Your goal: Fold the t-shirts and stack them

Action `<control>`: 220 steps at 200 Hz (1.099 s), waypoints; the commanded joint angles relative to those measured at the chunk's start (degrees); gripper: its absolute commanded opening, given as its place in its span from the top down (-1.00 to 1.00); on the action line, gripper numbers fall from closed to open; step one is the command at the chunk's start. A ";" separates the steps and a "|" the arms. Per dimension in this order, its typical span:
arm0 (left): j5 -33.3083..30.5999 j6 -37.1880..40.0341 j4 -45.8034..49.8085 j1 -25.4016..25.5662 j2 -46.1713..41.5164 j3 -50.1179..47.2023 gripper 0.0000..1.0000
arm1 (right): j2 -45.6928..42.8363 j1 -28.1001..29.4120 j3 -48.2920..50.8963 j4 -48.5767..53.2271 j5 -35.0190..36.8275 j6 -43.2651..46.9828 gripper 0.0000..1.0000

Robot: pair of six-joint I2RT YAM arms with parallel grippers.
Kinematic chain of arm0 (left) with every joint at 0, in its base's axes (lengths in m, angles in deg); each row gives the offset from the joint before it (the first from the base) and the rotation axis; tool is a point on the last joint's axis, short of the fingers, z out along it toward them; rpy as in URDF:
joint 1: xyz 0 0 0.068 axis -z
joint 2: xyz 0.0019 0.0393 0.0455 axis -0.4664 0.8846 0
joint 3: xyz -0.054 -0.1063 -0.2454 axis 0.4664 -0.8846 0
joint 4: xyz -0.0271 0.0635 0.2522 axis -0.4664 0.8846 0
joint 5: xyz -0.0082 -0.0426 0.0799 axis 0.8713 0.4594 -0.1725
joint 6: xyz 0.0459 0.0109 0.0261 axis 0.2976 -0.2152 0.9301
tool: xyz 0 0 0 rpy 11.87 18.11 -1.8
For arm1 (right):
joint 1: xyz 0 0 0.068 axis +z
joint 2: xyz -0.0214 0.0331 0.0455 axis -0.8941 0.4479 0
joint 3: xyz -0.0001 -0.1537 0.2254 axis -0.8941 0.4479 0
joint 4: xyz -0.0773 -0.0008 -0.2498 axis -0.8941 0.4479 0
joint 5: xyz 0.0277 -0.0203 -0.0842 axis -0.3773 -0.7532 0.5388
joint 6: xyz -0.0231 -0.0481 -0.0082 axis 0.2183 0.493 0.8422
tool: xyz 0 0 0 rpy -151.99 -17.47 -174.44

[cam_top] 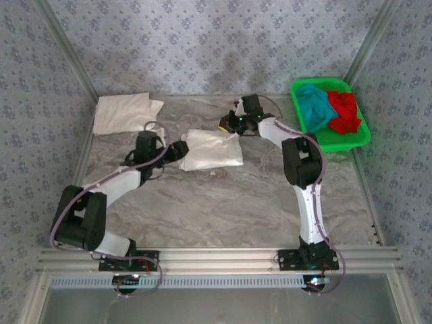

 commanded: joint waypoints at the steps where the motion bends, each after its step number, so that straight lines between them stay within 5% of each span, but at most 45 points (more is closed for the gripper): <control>1: 6.30 -1.55 -0.43 -4.29 0.05 0.99 -0.68 | -9.66 3.54 3.34 8.84 5.61 11.94 0.81; 17: 6.30 -0.36 1.78 -5.38 0.07 1.45 -0.96 | -12.69 5.44 7.25 11.40 9.86 15.42 1.00; 57: 7.47 -1.91 1.16 -7.32 4.02 0.83 -0.96 | -14.34 5.73 18.25 5.66 9.30 13.83 1.00; 126: 10.85 -3.90 -1.43 -6.41 13.10 2.65 -0.96 | -5.25 2.43 17.07 1.94 5.39 9.96 1.00; 220: 11.15 -4.80 -0.54 0.83 22.57 9.17 -0.92 | -1.73 -0.31 20.92 -2.47 1.78 5.39 1.00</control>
